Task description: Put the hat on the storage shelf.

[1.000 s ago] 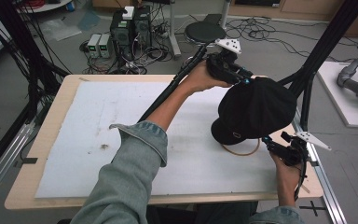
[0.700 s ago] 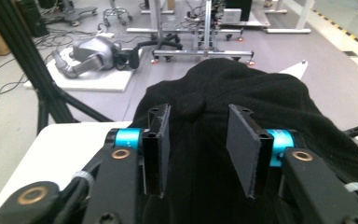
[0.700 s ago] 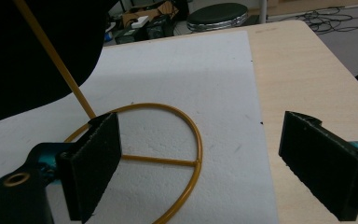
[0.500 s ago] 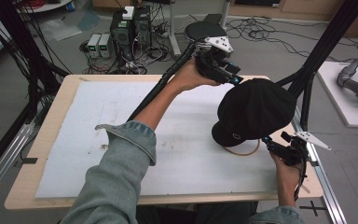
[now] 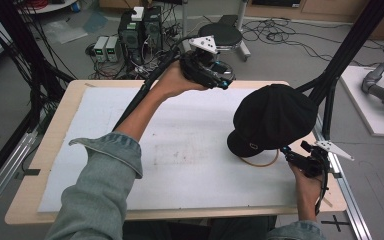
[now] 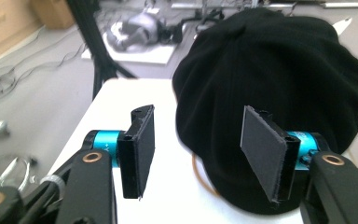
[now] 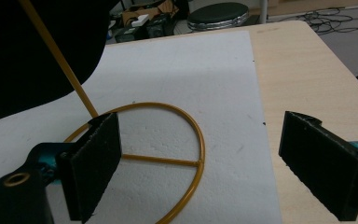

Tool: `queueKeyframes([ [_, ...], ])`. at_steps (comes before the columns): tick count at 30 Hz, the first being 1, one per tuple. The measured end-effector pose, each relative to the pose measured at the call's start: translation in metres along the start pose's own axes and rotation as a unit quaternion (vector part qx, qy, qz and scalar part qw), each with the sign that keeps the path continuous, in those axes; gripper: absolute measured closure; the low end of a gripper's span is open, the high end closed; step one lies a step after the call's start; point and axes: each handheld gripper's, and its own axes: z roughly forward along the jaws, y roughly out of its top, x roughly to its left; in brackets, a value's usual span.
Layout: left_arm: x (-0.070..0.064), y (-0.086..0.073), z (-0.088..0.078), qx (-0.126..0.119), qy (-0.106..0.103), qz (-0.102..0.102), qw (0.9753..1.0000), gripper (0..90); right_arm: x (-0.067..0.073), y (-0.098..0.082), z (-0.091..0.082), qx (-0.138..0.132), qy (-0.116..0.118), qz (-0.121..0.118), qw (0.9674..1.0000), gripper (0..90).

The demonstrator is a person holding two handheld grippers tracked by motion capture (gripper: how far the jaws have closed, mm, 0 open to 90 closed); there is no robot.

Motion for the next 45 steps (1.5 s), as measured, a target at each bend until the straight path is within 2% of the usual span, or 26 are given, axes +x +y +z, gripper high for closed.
queueKeyframes([
  [1, 0.001, -0.003, -0.006, 0.008, 0.002, 0.0, 1.0, 44.0, 0.0, 0.0, 0.0, -0.001, 0.0, 0.0, 1.0, 12.8],
  [3, -0.001, -0.009, -0.015, -0.003, 0.019, 0.003, 0.9998, 43.8, 0.0, 0.0, 0.001, -0.003, 0.0, -0.003, 1.0, 12.8],
  [4, 0.0, -0.013, -0.021, -0.008, 0.021, 0.001, 0.9998, 43.8, 0.0, 0.0, 0.001, -0.003, 0.0, -0.003, 1.0, 12.8],
  [5, 0.001, -0.017, -0.026, 0.002, 0.021, -0.008, 0.9998, 43.4, 0.0, 0.0, 0.001, -0.003, 0.0, -0.002, 1.0, 12.8],
  [6, 0.0, -0.02, -0.031, 0.009, 0.03, -0.006, 0.9995, 42.6, 0.0, 0.0, 0.001, -0.002, -0.001, -0.001, 1.0, 12.9],
  [7, -0.001, -0.025, -0.037, 0.002, 0.043, -0.002, 0.9991, 42.5, 0.0, 0.0, 0.001, -0.002, -0.001, -0.002, 1.0, 12.8],
  [8, -0.001, -0.031, -0.043, -0.007, 0.048, -0.007, 0.9988, 42.7, 0.0, 0.0, 0.001, -0.002, -0.001, -0.001, 1.0, 12.8],
  [9, 0.0, -0.035, -0.049, -0.004, 0.046, -0.023, 0.9987, 41.8, 0.0, 0.0, 0.001, -0.003, -0.001, -0.002, 1.0, 12.9],
  [10, -0.002, -0.039, -0.054, -0.002, 0.059, -0.019, 0.9981, 40.6, 0.0, 0.0, 0.001, -0.002, -0.001, -0.001, 1.0, 12.8],
  [11, -0.004, -0.045, -0.061, -0.011, 0.071, -0.014, 0.9973, 40.6, 0.0, 0.0, 0.001, -0.003, -0.001, 0.0, 1.0, 12.8],
  [12, -0.004, -0.05, -0.066, -0.007, 0.069, -0.022, 0.9973, 40.6, 0.0, 0.0, 0.0, -0.002, -0.001, 0.0, 1.0, 12.8],
  [13, -0.006, -0.055, -0.072, -0.004, 0.079, -0.027, 0.9965, 39.7, 0.0, 0.0, 0.001, -0.002, -0.002, 0.0, 1.0, 12.8],
  [14, -0.009, -0.062, -0.08, -0.011, 0.091, -0.025, 0.9955, 39.7, 0.001, 0.0, 0.001, -0.003, -0.001, 0.001, 1.0, 12.8],
  [15, -0.01, -0.065, -0.084, -0.007, 0.092, -0.029, 0.9953, 39.7, 0.001, 0.001, 0.001, -0.001, -0.002, 0.001, 1.0, 12.8],
  [17, -0.014, -0.079, -0.097, -0.012, 0.11, -0.034, 0.9933, 39.2, 0.002, 0.001, 0.002, 0.002, -0.002, 0.003, 1.0, 12.8],
  [19, -0.017, -0.091, -0.107, -0.01, 0.127, -0.041, 0.991, 38.9, 0.002, 0.001, 0.003, 0.001, -0.001, 0.0, 1.0, 12.8],
  [24, -0.027, -0.125, -0.132, -0.029, 0.156, -0.072, 0.9847, 37.1, 0.002, 0.001, 0.002, 0.0, -0.001, 0.003, 1.0, 12.8],
  [31, -0.046, -0.167, -0.156, -0.037, 0.193, -0.104, 0.975, 36.2, 0.004, 0.001, 0.002, 0.004, -0.002, 0.003, 1.0, 12.8],
  [34, -0.057, -0.184, -0.163, -0.041, 0.21, -0.109, 0.9707, 35.3, 0.004, 0.001, 0.001, 0.004, -0.001, 0.002, 1.0, 12.8],
  [38, -0.07, -0.206, -0.171, -0.056, 0.236, -0.123, 0.9623, 35.1, 0.004, 0.001, 0.001, 0.004, -0.003, -0.002, 1.0, 12.8],
  [41, -0.079, -0.221, -0.177, -0.058, 0.258, -0.128, 0.9559, 35.1, 0.005, 0.0, 0.001, 0.004, -0.003, -0.002, 1.0, 12.8],
  [43, -0.083, -0.228, -0.181, -0.06, 0.265, -0.133, 0.9531, 35.0, 0.004, 0.0, 0.001, 0.005, -0.003, -0.003, 1.0, 12.8],
  [45, -0.089, -0.237, -0.184, -0.063, 0.279, -0.134, 0.9489, 34.9, 0.005, 0.0, 0.002, 0.005, -0.003, -0.001, 1.0, 12.8],
])
